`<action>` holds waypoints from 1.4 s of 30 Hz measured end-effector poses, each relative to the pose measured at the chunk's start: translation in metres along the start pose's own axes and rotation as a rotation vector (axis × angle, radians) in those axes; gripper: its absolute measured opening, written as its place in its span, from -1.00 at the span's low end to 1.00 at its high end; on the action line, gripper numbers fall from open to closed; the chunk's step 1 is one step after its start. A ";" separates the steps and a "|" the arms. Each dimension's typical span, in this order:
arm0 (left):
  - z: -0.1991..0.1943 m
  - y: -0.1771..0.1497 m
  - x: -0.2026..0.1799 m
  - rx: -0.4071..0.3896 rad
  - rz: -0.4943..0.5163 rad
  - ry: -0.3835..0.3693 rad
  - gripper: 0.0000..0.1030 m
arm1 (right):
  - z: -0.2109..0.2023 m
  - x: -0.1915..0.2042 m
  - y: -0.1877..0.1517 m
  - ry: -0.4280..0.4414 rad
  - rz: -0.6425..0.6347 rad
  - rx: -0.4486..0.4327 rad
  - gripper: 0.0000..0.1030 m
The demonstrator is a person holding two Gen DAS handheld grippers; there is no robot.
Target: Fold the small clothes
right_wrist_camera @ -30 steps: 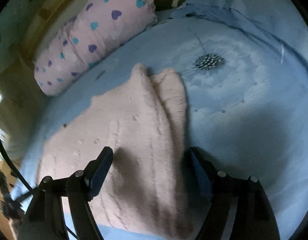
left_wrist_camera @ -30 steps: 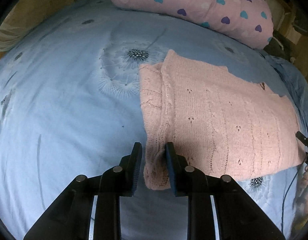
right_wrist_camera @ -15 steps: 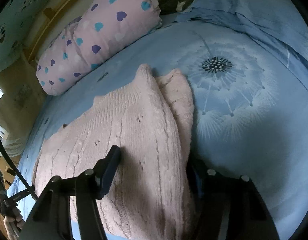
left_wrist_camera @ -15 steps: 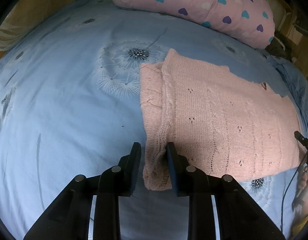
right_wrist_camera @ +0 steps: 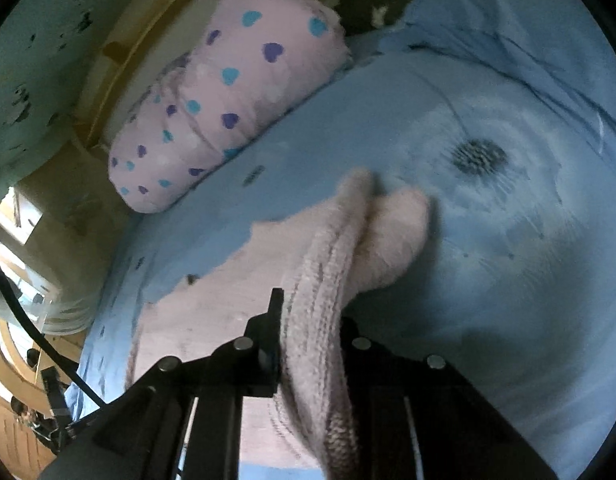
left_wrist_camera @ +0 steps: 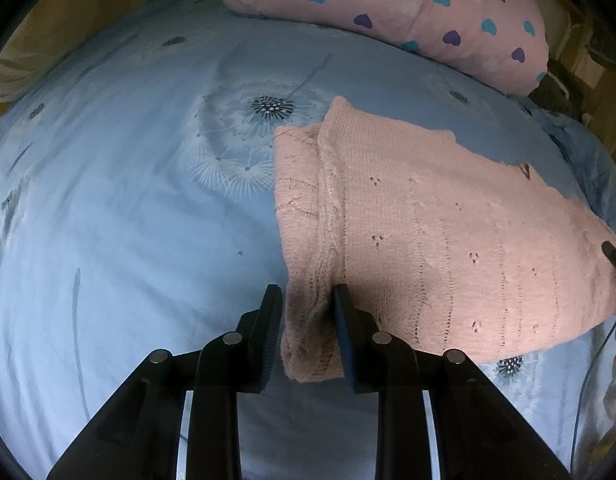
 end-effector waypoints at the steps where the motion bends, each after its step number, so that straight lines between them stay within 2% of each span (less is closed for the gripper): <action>1: -0.001 0.000 0.000 0.001 -0.002 -0.003 -0.61 | -0.002 0.011 0.003 0.008 -0.017 -0.003 -0.70; 14: -0.009 0.004 0.004 0.001 -0.028 -0.043 -0.61 | -0.010 0.113 0.007 0.079 -0.157 -0.001 -0.71; 28: -0.017 0.005 0.010 0.000 -0.013 -0.035 -0.61 | 0.001 0.163 -0.003 0.069 -0.198 0.027 -0.71; 36: -0.019 0.007 0.023 -0.002 -0.067 -0.045 -0.61 | 0.018 0.204 -0.015 0.079 -0.230 0.054 -0.71; 42: -0.024 0.011 0.039 -0.017 -0.136 -0.070 -0.61 | 0.043 0.242 -0.039 0.097 -0.269 0.113 -0.71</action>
Point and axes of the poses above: each gripper's, at about its wrist camera, not at the fingertips, and z roughly the way its jaws point, x to its left, y to its top, the point moved 8 cm from there along z, roughly the way its jaws point, and after that the axes turned 9 degrees about -x, right-handed, at the moved point
